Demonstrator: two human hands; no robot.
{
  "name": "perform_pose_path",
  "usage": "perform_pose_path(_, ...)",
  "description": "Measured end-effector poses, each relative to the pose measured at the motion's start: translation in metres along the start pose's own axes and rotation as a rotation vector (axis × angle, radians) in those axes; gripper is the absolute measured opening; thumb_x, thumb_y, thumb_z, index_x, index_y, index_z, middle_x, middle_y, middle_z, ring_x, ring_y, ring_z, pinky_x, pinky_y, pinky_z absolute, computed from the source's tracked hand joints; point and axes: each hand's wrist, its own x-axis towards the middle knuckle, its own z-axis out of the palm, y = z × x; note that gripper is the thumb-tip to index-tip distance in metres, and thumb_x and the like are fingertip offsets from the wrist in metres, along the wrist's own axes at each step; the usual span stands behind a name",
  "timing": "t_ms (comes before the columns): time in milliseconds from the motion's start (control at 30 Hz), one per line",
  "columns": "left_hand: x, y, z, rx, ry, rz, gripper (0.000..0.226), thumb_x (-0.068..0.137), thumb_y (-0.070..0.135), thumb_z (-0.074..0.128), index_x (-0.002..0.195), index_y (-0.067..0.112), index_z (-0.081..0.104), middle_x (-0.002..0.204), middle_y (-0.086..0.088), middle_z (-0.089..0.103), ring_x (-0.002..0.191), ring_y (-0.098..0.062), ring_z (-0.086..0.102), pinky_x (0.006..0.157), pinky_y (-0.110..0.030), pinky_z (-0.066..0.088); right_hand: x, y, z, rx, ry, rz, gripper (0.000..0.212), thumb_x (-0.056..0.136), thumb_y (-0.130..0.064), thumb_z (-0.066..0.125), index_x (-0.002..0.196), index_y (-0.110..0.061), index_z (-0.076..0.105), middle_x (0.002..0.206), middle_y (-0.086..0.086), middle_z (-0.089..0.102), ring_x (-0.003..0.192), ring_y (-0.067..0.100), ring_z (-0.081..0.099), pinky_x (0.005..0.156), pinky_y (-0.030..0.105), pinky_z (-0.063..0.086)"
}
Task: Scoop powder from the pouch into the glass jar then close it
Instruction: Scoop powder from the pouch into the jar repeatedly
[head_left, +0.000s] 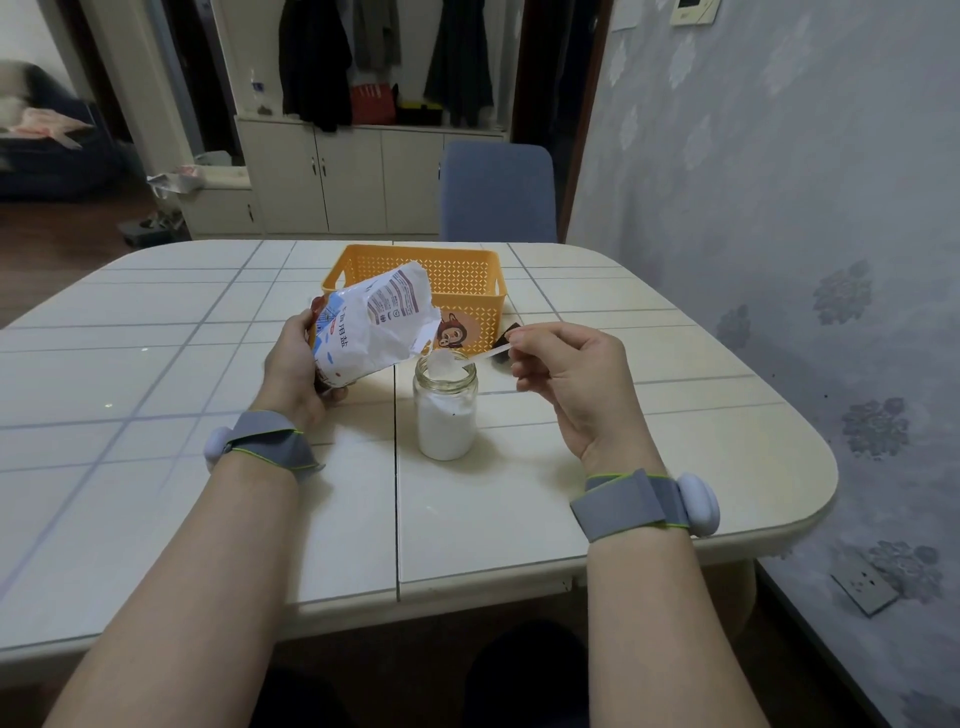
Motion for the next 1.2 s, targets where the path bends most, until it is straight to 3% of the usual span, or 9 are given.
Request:
perform_pose_path(133, -0.001, 0.0, 0.001, -0.003, -0.003, -0.008, 0.032, 0.089, 0.059, 0.058, 0.091, 0.028, 0.066, 0.068, 0.007, 0.065, 0.051, -0.015, 0.057, 0.044, -0.019, 0.038, 0.003, -0.013, 0.002, 0.089, 0.025, -0.03, 0.009, 0.088, -0.003, 0.072, 0.082, 0.003, 0.074, 0.066, 0.011, 0.065, 0.053, 0.016, 0.058, 0.051, 0.024, 0.05)
perform_pose_path(300, -0.002, 0.0, 0.002, -0.001, -0.002, -0.002, 0.029, 0.092, 0.055, 0.056, 0.086, 0.028, 0.064, 0.062, 0.008, 0.062, 0.044, -0.014, 0.053, 0.041, -0.016, 0.034, 0.012, -0.025, 0.029, -0.042, -0.08, -0.127, 0.012, 0.089, -0.005, 0.071, 0.078, 0.0, 0.074, 0.067, 0.012, 0.069, 0.053, 0.018, 0.061, 0.047, 0.022, 0.047)
perform_pose_path(467, 0.0, 0.001, -0.001, -0.043, -0.01, -0.021, 0.034, 0.093, 0.055, 0.049, 0.079, 0.028, 0.064, 0.066, 0.006, 0.059, 0.038, -0.015, 0.047, 0.04, -0.014, 0.029, 0.026, -0.01, 0.068, -0.435, -0.243, -0.298, 0.01, 0.087, -0.013, 0.074, 0.081, -0.009, 0.08, 0.07, 0.0, 0.075, 0.054, 0.013, 0.061, 0.055, 0.029, 0.05)
perform_pose_path(633, 0.002, -0.002, 0.0, -0.054, 0.016, -0.033, 0.036, 0.092, 0.059, 0.049, 0.083, 0.027, 0.065, 0.067, 0.007, 0.064, 0.047, -0.016, 0.054, 0.042, -0.015, 0.033, 0.031, 0.006, 0.099, -0.835, -0.285, -0.459, 0.014, 0.089, -0.036, 0.068, 0.092, -0.03, 0.081, 0.09, -0.011, 0.077, 0.089, 0.015, 0.069, 0.073, 0.04, 0.058)
perform_pose_path(800, 0.003, -0.002, 0.0, -0.055, -0.019, -0.032, 0.037, 0.095, 0.06, 0.046, 0.09, 0.028, 0.065, 0.071, 0.005, 0.063, 0.043, -0.016, 0.053, 0.041, -0.015, 0.034, 0.03, 0.002, 0.108, -1.111, -0.353, -0.51, 0.02, 0.095, -0.034, 0.059, 0.098, -0.038, 0.078, 0.105, -0.01, 0.072, 0.097, 0.021, 0.065, 0.073, 0.038, 0.056)
perform_pose_path(967, 0.003, -0.002, -0.001, -0.057, -0.042, -0.049, 0.041, 0.093, 0.063, 0.048, 0.081, 0.027, 0.063, 0.064, 0.005, 0.064, 0.044, -0.017, 0.055, 0.042, -0.015, 0.035, 0.029, -0.007, 0.109, -1.185, -0.399, -0.47, 0.025, 0.093, -0.023, 0.055, 0.075, -0.038, 0.063, 0.101, -0.008, 0.068, 0.092, 0.024, 0.06, 0.069, 0.032, 0.045)
perform_pose_path(1067, 0.0, -0.002, 0.001, -0.044, -0.033, -0.039, 0.038, 0.093, 0.059, 0.051, 0.08, 0.026, 0.064, 0.063, 0.007, 0.065, 0.047, -0.016, 0.056, 0.041, -0.015, 0.036, 0.03, -0.009, 0.109, -1.152, -0.426, -0.427, 0.032, 0.091, -0.015, 0.053, 0.067, -0.034, 0.06, 0.097, -0.008, 0.067, 0.089, 0.024, 0.061, 0.066, 0.035, 0.051)
perform_pose_path(1200, 0.0, 0.0, 0.002, -0.033, -0.032, -0.044, 0.028, 0.086, 0.055, 0.064, 0.085, 0.027, 0.068, 0.069, 0.009, 0.067, 0.052, -0.014, 0.06, 0.042, -0.016, 0.04, 0.035, -0.006, 0.109, -1.01, -0.394, -0.27, 0.037, 0.085, -0.008, 0.054, 0.054, -0.026, 0.063, 0.063, -0.012, 0.064, 0.072, 0.021, 0.063, 0.067, 0.04, 0.056)
